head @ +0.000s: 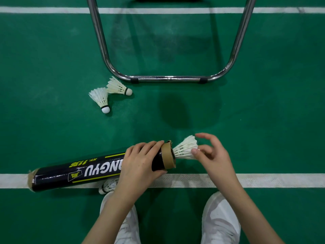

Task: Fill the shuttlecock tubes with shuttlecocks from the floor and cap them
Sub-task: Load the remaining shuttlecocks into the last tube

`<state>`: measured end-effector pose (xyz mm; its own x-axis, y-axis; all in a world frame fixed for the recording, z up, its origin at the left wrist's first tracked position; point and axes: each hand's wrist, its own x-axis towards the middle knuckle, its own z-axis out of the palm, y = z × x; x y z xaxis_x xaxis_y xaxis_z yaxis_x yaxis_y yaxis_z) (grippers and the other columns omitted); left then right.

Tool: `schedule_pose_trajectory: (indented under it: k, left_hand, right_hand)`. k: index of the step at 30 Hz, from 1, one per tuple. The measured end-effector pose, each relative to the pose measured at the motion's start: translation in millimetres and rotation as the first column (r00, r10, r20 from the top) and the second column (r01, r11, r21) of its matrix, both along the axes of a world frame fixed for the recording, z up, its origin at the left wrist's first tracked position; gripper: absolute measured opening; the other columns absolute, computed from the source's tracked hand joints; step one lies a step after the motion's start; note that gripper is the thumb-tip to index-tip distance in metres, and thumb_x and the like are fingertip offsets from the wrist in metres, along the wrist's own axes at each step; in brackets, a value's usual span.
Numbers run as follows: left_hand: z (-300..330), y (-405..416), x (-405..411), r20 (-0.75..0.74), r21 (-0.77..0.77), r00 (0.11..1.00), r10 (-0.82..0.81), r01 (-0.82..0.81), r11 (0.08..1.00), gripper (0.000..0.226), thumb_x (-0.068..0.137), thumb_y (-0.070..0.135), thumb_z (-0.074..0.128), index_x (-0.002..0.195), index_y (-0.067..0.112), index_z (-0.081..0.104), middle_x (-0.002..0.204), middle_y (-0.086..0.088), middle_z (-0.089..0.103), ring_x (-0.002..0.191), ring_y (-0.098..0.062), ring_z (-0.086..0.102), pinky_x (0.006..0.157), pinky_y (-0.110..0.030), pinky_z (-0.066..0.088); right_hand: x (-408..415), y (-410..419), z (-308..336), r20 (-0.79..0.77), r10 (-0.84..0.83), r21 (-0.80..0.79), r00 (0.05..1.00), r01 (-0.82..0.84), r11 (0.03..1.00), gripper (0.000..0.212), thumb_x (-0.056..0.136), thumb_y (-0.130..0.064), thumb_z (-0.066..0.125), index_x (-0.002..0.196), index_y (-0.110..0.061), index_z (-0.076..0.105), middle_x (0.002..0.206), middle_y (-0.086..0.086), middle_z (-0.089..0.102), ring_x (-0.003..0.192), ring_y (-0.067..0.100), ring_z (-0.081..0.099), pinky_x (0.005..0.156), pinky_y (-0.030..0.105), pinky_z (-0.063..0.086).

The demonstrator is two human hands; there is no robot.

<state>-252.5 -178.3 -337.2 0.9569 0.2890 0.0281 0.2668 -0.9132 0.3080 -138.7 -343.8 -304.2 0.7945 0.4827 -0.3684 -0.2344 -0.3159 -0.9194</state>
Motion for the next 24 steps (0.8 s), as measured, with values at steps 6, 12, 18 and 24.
schedule_pose_trajectory:
  k: [6,12,18,24]
  left_hand:
    - [1,3,0,0.011,-0.015,1.0,0.015,-0.015,1.0,0.085,0.046,0.046,0.084,0.123,0.021,0.056,0.113,0.004,0.064,0.095,-0.023,0.059,0.081,-0.036,0.044]
    - [-1,4,-1,0.031,-0.025,0.999,0.021,-0.021,0.999,0.078,0.054,0.045,0.08,0.124,0.021,0.055,0.114,0.004,0.063,0.097,-0.023,0.058,0.084,-0.032,0.032]
    - [-2,9,2,0.033,-0.019,0.999,0.033,-0.032,0.999,0.07,0.061,0.052,0.064,0.124,0.022,0.054,0.115,0.006,0.062,0.097,-0.022,0.057,0.083,-0.036,0.04]
    - [0,20,3,0.078,0.002,0.997,0.026,-0.026,1.0,0.067,0.066,0.057,0.049,0.122,0.021,0.055,0.113,0.006,0.063,0.095,-0.021,0.056,0.081,-0.034,0.039]
  right_hand:
    - [-23,24,-2,-0.069,0.117,0.071,0.991,-0.112,0.991,0.035,0.086,-0.004,0.06,0.104,-0.033,0.053,0.073,-0.005,0.07,0.075,0.006,0.062,0.073,0.016,0.047]
    - [-28,35,-5,-0.038,0.187,0.03,0.982,-0.186,0.982,0.048,0.08,-0.004,0.067,0.106,-0.04,0.049,0.073,-0.011,0.069,0.078,0.01,0.064,0.082,0.027,0.051]
    - [-29,46,-9,0.002,0.182,0.008,0.983,-0.182,0.983,0.059,0.078,-0.002,0.067,0.108,-0.047,0.044,0.074,-0.012,0.07,0.08,0.008,0.065,0.086,0.03,0.051]
    - [-27,59,-11,-0.037,0.27,0.075,0.962,-0.266,0.961,0.059,0.085,-0.004,0.057,0.123,-0.044,0.036,0.082,-0.006,0.072,0.09,0.013,0.065,0.09,0.034,0.049]
